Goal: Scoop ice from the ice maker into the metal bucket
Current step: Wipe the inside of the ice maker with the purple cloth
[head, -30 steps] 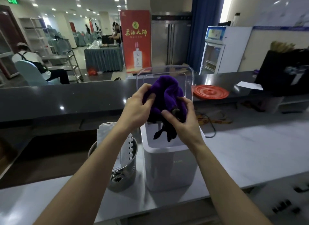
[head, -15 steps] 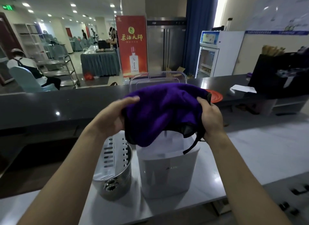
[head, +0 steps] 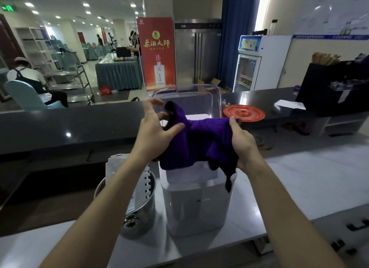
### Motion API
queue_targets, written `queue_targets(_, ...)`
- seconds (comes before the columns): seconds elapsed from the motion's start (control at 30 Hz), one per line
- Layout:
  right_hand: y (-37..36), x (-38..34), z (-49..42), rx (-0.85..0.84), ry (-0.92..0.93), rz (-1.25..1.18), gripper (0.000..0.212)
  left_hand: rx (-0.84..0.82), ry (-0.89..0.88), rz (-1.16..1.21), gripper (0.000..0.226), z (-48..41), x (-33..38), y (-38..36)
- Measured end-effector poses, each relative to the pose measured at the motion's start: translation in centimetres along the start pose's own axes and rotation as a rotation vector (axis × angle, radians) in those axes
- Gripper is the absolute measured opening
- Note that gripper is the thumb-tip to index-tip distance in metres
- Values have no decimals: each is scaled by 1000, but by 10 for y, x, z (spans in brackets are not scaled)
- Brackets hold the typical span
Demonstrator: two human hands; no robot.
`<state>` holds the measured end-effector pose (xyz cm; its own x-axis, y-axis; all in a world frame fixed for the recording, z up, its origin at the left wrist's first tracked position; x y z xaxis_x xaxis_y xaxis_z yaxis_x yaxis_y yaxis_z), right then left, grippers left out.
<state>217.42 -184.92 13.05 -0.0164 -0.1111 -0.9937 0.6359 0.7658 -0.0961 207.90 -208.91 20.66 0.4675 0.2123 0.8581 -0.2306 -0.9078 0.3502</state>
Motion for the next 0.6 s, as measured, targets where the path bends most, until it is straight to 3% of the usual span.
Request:
queue_targets(0.13,-27,4,8,-296,-26,-350,68,-344,17,171,61,11,8,-46)
queue_targets(0.23,-40,3,15,-468,26,-348,51,-542,49,272,43,17,4,-66)
queue_targets(0.33,-22,18,1,-196,54,-277,34,-416,4,241,46,5,-6,-51)
queue_targets(0.4,1,21,-6,20,113,-224,23,-175,-76,60,37,-5,-22,-27)
queue_targets(0.47,13,18,-8,119,191,-176,19,-3,-124,-215,30,-8,-46,-10)
queue_targets(0.6,20,4,1,241,434,-72,12,-6,-103,-423,26,-6,-96,-11)
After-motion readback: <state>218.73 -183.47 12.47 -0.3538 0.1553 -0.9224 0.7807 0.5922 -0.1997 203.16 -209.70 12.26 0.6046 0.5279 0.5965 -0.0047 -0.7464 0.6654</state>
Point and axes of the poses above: each hand's wrist, its own z-axis away from the middle knuckle, its own y-axis out of the back of the hand, x = y × z, the point moved 8 cm from there along -z, towards the middle knuckle, and after that the axes turned 3 degrees about y, right-handed, at the moved point
